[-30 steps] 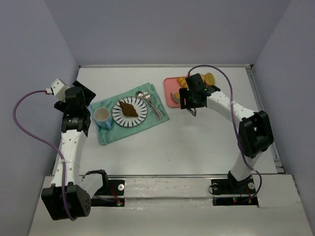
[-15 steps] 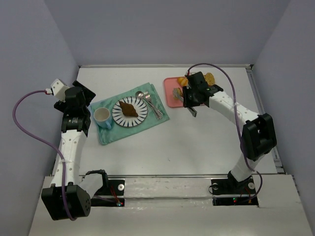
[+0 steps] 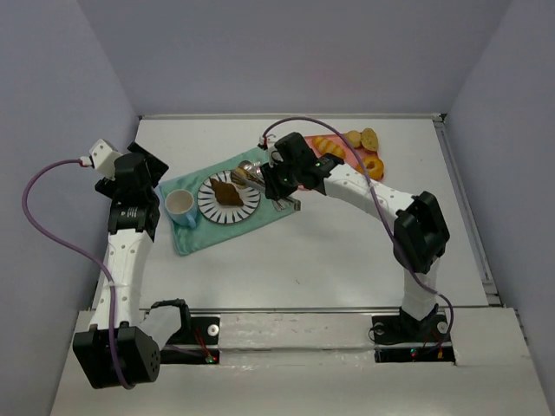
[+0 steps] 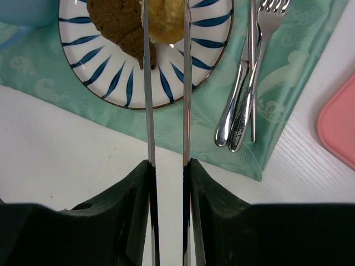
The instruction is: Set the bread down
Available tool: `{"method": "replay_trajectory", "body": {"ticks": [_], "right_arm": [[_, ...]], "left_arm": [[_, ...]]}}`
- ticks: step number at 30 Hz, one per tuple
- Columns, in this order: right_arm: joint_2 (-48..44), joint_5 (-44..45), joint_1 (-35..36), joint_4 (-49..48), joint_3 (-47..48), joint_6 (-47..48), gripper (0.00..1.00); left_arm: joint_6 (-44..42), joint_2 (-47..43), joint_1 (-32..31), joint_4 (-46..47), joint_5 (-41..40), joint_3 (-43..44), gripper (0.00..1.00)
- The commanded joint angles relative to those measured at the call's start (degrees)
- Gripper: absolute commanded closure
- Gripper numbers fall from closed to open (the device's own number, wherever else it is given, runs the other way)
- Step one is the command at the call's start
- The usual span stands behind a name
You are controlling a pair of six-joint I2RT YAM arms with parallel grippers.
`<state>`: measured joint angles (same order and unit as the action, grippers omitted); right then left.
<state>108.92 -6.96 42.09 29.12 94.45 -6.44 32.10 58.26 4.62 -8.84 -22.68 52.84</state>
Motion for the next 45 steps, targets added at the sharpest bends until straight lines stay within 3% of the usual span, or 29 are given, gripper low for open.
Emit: {"method": "replay_trajectory", "body": {"ticks": [1, 8, 13, 19, 29, 38, 45], "right_arm": [[2.52, -1.21, 0.71, -1.44, 3.45, 0.11, 0.62], [2.87, 1.86, 1.85, -0.56, 3.37, -0.24, 0.41], [2.61, 1.95, 1.86, -0.03, 3.72, -0.24, 0.33], [0.06, 4.76, 1.86, -0.12, 3.81, -2.17, 0.36], [-9.16, 19.7, 1.24, -2.05, -0.76, -8.93, 0.38], [-23.48, 24.62, -8.94, -2.32, -18.15, -19.13, 0.4], [-32.89, 24.02, -9.57, -3.28, -36.43, -24.85, 0.41]], "left_arm": [[0.16, -1.92, 0.3, 1.99, -1.23, -0.81, 0.01], [0.16, -2.36, 0.3, 2.07, -1.05, -0.98, 0.01], [0.16, -2.8, 0.39, 1.99, -1.23, -1.07, 0.01], [0.16, -2.71, 0.39, 1.99, -1.23, -1.07, 0.01], [0.33, -3.06, 0.39, 2.16, -0.79, -1.25, 0.01], [0.86, -3.15, 0.39, 2.95, 1.05, -1.6, 0.01], [1.04, -2.97, 0.3, 2.78, 3.34, -1.86, 0.01]]}}
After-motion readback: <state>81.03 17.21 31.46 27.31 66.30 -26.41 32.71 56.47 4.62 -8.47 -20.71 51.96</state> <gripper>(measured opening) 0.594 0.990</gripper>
